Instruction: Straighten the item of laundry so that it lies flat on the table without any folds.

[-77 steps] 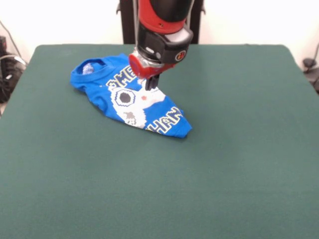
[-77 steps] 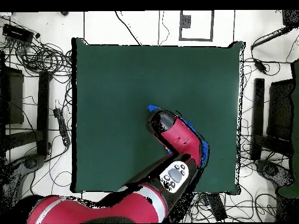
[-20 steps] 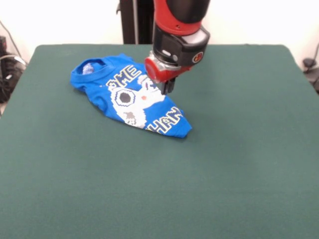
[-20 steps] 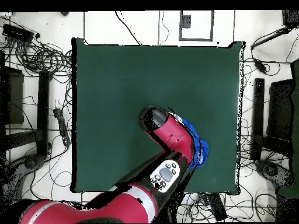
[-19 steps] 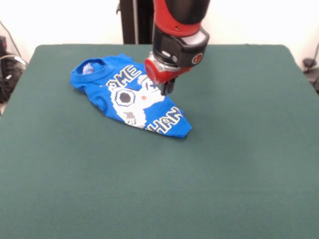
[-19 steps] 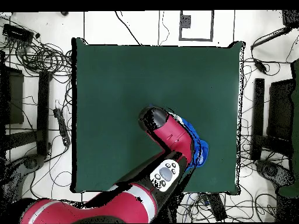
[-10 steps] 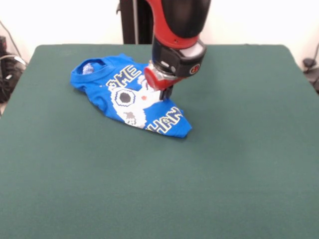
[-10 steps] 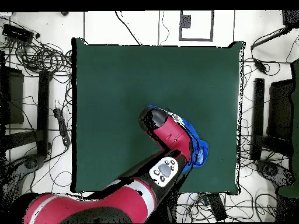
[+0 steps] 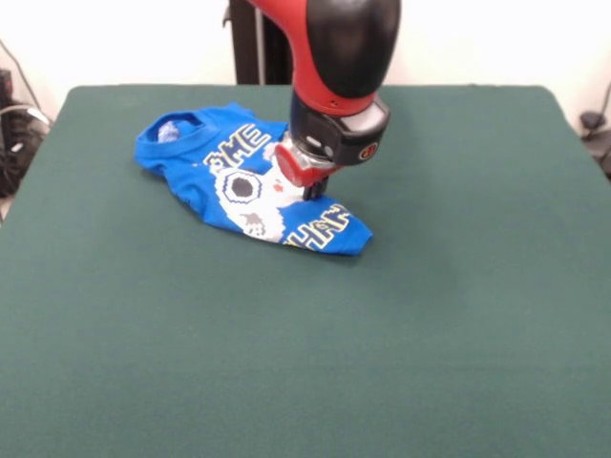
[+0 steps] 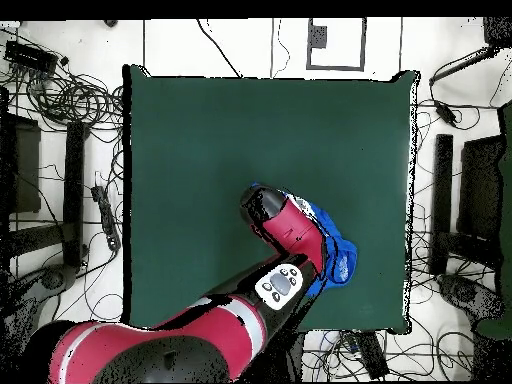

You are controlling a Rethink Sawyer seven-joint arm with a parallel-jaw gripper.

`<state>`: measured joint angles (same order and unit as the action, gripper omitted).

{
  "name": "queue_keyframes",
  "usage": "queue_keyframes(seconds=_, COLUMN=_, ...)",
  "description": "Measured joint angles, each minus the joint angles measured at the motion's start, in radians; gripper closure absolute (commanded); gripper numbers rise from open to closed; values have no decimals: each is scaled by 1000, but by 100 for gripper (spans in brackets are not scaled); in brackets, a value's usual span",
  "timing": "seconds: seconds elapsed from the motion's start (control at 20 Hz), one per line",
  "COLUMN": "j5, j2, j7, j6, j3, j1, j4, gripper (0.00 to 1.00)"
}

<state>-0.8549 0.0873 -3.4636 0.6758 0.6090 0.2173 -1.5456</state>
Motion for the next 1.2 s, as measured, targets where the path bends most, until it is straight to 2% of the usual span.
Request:
queue_keyframes(seconds=0.4, j5=0, j2=0, j7=0, j6=0, j3=0, j1=0, j4=0, gripper=100)
queue_keyframes(seconds=0.45, j5=1, j2=0, j7=0, j6=2, j3=0, j1=1, j4=0, gripper=0)
queue_keyframes(seconds=1.2, j5=1, j2=6, j7=0, j6=-5, j3=-4, j1=0, j4=-3, gripper=0)
